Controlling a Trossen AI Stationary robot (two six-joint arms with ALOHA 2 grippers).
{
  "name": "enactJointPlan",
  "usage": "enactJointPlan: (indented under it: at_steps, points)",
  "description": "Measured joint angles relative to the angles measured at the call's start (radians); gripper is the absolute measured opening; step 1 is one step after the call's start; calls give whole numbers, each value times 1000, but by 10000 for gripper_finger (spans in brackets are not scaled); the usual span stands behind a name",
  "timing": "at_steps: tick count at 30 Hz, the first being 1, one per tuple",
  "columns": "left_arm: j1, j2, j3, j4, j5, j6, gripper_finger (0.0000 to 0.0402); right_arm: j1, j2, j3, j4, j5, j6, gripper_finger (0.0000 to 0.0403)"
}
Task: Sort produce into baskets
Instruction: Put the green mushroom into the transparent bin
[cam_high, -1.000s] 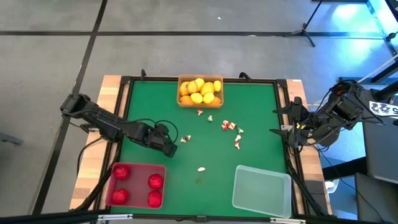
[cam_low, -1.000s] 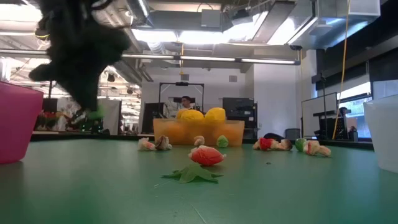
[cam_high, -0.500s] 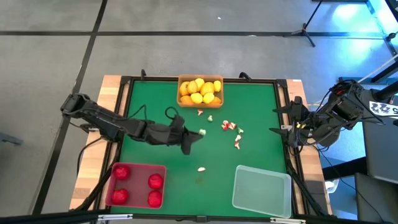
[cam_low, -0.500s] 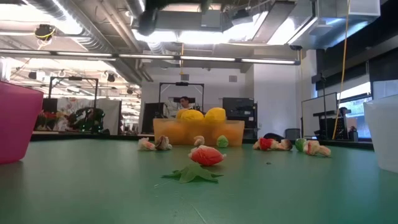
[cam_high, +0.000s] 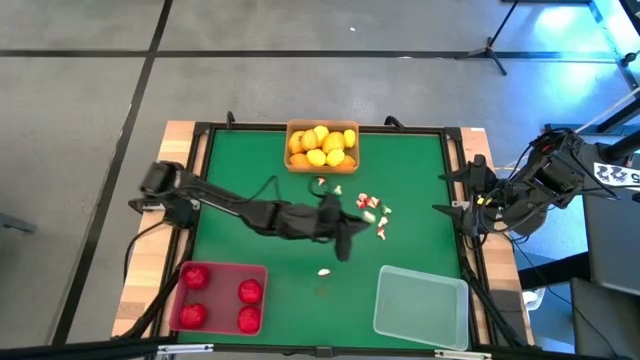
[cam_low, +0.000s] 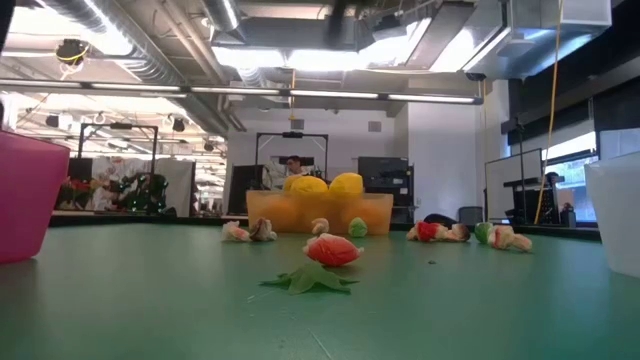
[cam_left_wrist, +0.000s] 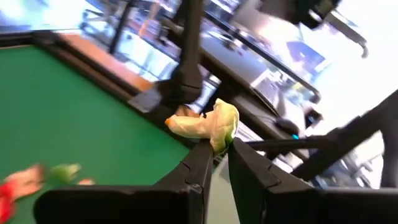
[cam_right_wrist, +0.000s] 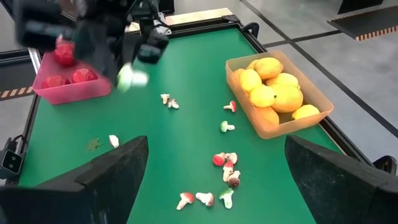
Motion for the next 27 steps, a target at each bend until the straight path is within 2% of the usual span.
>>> enactJointPlan:
  at_steps: [5,11,22,27]
  points:
    - [19,156,152,-4,172,72,45,0,0,0,-1,2,0,374]
    - [35,290,260,-5,284,45,45,0,0,0,-1,2,0,374]
    - [7,392,312,-4,356,67,45,0,0,0,-2,1,0,374]
    - [-16,406,313,-4,449,107,45,0,0,0,-5,1,-7,374]
